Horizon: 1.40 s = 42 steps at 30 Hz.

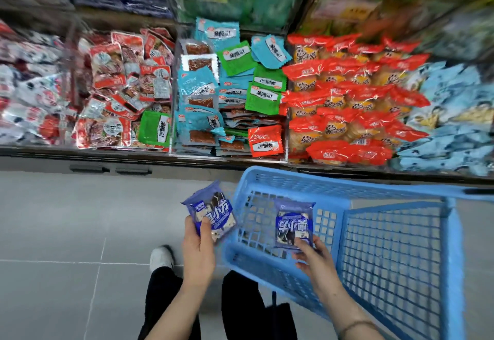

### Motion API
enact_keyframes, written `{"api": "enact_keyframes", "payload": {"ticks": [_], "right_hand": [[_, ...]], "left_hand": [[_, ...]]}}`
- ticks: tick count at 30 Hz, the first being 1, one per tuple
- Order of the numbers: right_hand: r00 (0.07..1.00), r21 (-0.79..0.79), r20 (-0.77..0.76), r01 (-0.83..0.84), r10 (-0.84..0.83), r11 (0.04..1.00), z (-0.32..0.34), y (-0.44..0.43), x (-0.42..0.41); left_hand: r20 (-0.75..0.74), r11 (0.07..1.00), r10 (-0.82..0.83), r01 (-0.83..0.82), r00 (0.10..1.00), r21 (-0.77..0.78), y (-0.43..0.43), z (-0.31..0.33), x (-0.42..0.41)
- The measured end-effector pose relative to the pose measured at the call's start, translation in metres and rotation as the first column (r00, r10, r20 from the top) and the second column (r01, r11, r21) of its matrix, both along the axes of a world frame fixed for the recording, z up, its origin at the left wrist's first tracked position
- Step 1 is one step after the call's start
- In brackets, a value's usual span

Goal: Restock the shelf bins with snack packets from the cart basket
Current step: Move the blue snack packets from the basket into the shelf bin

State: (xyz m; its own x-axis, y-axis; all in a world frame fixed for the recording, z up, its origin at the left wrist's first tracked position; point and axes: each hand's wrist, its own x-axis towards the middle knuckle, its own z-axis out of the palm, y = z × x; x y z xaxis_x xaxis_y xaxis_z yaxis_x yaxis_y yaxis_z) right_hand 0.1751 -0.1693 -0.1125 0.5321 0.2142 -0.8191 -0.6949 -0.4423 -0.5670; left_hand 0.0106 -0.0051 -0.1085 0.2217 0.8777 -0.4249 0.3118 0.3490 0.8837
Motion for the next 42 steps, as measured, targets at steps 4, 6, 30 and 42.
{"api": "enact_keyframes", "payload": {"ticks": [4, 6, 30, 42], "right_hand": [[0.972, 0.115, -0.111, 0.221, -0.209, 0.968, 0.052, 0.011, -0.021], [0.937, 0.22, -0.192, 0.332, -0.293, 0.917, 0.076, 0.027, -0.035], [0.912, 0.372, 0.404, -0.227, 0.062, 0.9, 0.21, 0.279, -0.132], [0.972, 0.481, 0.233, -0.146, 0.035, 0.865, 0.225, 0.4, -0.035]], "left_hand": [[-0.044, 0.993, 0.083, -0.087, 0.996, -0.082, 0.011, 0.036, -0.052], [-0.063, 0.99, 0.098, -0.103, 0.993, -0.091, 0.019, 0.056, -0.075], [0.14, 0.994, 0.1, -0.095, 0.985, -0.047, 0.238, 0.195, -0.198], [0.049, 0.993, -0.094, 0.09, 0.994, 0.073, 0.37, 0.221, -0.085]]}}
